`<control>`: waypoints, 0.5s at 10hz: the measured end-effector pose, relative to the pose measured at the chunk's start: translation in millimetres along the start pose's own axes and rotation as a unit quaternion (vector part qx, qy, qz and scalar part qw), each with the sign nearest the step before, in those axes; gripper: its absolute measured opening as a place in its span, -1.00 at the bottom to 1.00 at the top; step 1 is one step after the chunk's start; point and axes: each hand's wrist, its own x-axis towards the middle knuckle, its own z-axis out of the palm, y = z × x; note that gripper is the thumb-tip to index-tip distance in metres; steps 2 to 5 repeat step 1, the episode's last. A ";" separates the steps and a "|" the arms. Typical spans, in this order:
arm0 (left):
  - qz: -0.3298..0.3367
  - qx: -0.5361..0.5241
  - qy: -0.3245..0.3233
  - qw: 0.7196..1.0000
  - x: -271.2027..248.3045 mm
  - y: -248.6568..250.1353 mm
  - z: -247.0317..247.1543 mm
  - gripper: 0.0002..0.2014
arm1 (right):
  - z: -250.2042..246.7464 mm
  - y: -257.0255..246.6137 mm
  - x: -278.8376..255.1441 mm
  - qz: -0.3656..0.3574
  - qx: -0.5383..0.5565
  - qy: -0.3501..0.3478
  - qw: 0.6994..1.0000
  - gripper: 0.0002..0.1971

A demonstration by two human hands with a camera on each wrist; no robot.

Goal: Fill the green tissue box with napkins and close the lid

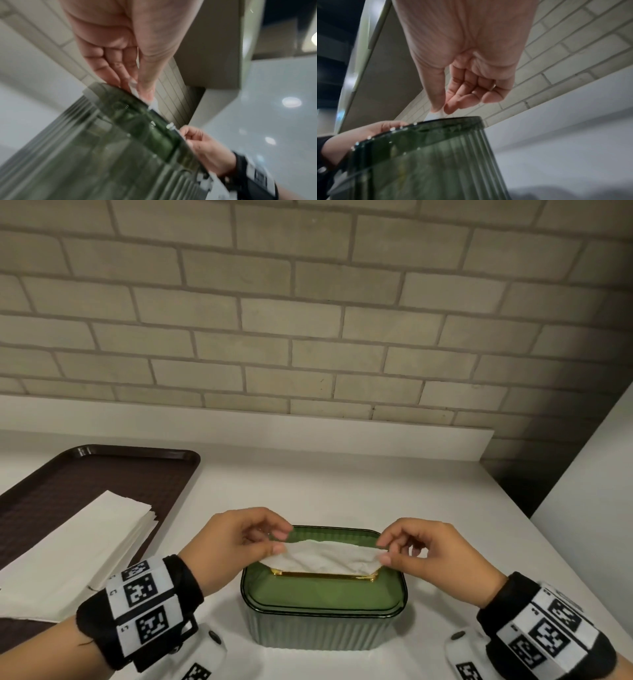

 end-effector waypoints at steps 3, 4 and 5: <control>-0.019 -0.055 0.029 0.998 -4.2 -6.6 -4.9 -0.77 | -0.6 12.4 -5.1 0.035 0.074 0.062 0.995 -0.83; -0.019 -0.055 0.029 0.998 -4.2 -6.6 -4.9 -0.77 | -0.6 12.4 -5.1 0.035 0.074 0.062 0.995 -0.83; -0.019 -0.055 0.029 0.998 -4.2 -6.6 -4.9 -0.77 | -0.6 12.4 -5.1 0.035 0.074 0.062 0.995 -0.83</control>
